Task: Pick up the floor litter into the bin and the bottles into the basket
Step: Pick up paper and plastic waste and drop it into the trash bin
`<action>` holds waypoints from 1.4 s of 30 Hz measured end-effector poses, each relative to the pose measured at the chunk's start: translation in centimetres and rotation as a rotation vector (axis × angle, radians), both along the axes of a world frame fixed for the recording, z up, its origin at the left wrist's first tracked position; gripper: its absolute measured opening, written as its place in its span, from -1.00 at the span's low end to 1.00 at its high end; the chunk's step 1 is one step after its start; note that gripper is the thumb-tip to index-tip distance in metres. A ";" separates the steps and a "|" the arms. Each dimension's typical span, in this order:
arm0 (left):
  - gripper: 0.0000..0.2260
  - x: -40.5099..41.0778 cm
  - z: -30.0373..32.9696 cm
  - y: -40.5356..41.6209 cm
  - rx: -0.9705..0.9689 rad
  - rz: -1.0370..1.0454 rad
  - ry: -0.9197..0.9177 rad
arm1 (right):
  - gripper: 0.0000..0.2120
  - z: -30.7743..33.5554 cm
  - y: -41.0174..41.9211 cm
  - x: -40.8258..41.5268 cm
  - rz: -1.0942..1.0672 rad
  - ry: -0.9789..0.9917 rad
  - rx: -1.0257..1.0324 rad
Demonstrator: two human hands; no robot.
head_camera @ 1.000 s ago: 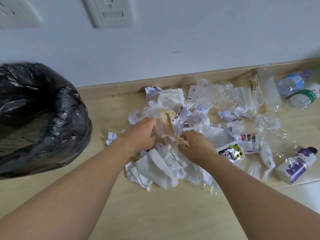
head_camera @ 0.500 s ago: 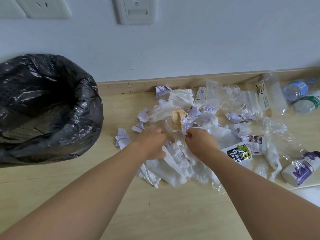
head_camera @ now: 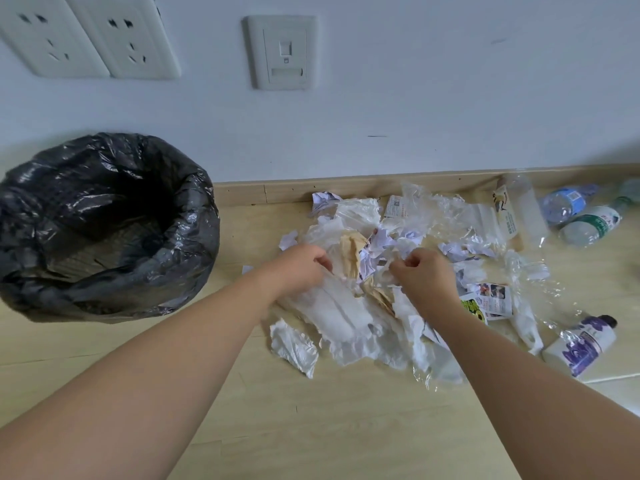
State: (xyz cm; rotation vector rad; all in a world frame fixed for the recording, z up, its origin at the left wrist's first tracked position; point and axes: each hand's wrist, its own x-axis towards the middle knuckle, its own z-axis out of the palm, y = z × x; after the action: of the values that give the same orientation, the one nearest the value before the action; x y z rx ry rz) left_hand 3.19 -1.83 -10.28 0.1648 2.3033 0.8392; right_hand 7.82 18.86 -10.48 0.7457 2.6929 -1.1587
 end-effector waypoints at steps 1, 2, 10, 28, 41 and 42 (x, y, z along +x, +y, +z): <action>-0.63 0.0 1.0 -0.3 0.014 0.042 -0.002 | -0.72 0.8 -0.1 -0.1 -0.055 0.030 -0.076; -0.62 0.0 2.2 -0.7 0.037 0.097 0.010 | -0.76 1.9 -0.4 -0.2 -0.102 0.051 -0.160; -0.88 -1.1 11.9 -9.8 0.190 0.570 0.210 | -0.88 10.2 -8.6 -3.6 -0.108 0.220 -0.495; -0.88 -0.3 10.6 -28.6 -0.330 0.561 0.444 | -0.76 10.6 -35.6 -10.1 0.698 -0.020 0.025; -0.93 -2.5 11.3 -24.9 -0.388 0.412 0.719 | -0.64 11.1 -28.0 -9.1 0.585 0.320 -0.015; -0.92 -2.8 11.8 -22.9 -0.369 0.365 0.780 | -0.64 10.8 -25.8 -8.5 0.559 0.332 0.016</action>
State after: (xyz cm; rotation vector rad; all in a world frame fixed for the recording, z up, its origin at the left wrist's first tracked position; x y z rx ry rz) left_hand 0.42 -24.77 1.53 -0.1240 3.2494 0.5473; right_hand -0.70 -6.90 0.36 -0.2268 2.8729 -1.1820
